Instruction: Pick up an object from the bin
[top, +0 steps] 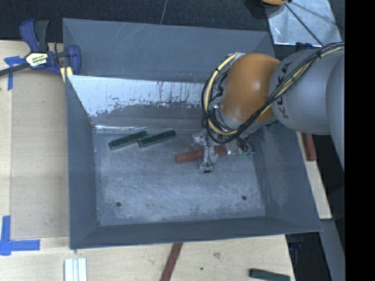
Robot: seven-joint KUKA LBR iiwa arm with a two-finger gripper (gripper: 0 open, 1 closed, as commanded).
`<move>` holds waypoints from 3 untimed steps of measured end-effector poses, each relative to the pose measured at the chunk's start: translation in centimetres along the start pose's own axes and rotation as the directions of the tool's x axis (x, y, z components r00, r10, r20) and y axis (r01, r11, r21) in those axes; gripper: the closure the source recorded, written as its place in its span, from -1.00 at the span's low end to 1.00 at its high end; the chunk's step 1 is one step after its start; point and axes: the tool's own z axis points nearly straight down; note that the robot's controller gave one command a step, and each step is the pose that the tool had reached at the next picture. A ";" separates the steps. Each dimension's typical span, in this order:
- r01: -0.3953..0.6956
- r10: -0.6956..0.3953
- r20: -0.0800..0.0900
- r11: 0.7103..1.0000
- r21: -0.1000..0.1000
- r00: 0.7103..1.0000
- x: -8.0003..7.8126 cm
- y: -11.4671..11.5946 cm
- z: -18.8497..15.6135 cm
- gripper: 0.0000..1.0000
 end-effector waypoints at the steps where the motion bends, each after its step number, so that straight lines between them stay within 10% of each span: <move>1: 0.000 0.000 0.000 1.000 0.000 1.000 0.0 0.0 0.0 1.00; 2: 0.020 -0.020 0.000 1.000 0.000 1.000 1.0 -1.3 -3.6 1.00; 3: 0.002 -0.002 0.002 1.000 0.001 1.000 1.4 3.1 -14.4 1.00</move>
Offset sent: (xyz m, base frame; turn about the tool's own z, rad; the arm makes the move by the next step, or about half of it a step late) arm -0.0087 -0.0184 0.0457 -0.0256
